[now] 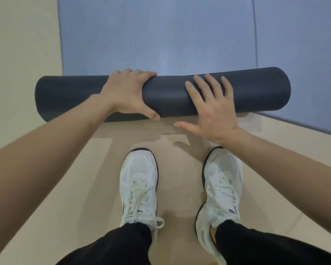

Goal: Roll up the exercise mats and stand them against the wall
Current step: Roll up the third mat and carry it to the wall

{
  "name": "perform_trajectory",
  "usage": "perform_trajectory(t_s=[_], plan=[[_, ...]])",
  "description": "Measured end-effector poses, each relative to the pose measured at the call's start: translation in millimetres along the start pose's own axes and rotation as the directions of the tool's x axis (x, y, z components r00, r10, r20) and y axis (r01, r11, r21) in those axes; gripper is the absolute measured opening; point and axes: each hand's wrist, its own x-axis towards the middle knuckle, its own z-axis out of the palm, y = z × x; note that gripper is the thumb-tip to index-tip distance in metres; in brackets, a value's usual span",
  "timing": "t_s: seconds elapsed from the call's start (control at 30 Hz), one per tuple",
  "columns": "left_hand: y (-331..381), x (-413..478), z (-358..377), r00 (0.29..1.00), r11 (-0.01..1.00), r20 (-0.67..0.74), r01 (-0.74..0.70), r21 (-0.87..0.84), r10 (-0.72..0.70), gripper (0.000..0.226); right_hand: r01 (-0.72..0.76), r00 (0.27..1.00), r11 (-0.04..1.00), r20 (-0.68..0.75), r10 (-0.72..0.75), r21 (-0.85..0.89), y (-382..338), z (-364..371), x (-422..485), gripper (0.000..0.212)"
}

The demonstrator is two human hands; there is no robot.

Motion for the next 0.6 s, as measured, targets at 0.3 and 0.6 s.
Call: perform_trajectory(t_s=[0.3,0.6], plan=[[-7,12,-34,0.979,0.997,-0.189,-0.073,0.028,0.077,0.107,0.052,0.998,0.998,0.048,-0.051,-0.022,30,-11,57,0.095],[8,-12,20,0.825,0.977,-0.558,0.037,0.209,0.088,0.096,-0.010,0.944,0.992,0.329,-0.031,0.123,62,-31,132,0.089]])
